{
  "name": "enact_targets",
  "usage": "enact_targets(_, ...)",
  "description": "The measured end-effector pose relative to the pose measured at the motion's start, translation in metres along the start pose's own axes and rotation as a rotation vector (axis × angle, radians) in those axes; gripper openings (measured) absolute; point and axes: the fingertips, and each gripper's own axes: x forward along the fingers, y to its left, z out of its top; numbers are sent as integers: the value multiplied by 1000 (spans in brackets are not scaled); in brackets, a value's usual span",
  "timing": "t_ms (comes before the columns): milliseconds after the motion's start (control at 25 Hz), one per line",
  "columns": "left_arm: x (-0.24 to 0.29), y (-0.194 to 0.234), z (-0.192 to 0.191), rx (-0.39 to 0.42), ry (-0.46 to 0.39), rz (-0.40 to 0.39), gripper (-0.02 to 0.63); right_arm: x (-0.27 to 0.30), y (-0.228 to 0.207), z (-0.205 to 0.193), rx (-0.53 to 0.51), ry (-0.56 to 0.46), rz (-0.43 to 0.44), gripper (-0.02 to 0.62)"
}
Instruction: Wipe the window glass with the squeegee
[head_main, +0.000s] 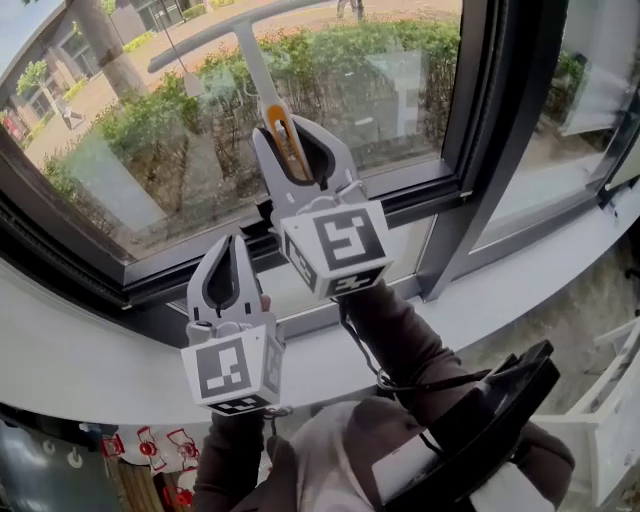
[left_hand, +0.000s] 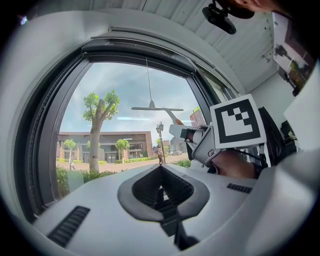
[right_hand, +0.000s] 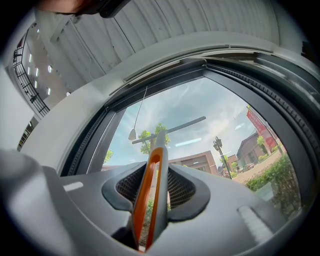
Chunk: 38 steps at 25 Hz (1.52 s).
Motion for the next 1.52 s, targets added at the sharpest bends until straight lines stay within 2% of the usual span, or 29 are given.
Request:
enact_targets(520, -4, -7, 6, -5, 1, -7, 2, -16, 2, -7, 14, 25, -6, 115)
enact_targets(1520, -5, -13, -6, -18, 27, -30, 2, -40, 9, -52, 59, 115, -22, 103)
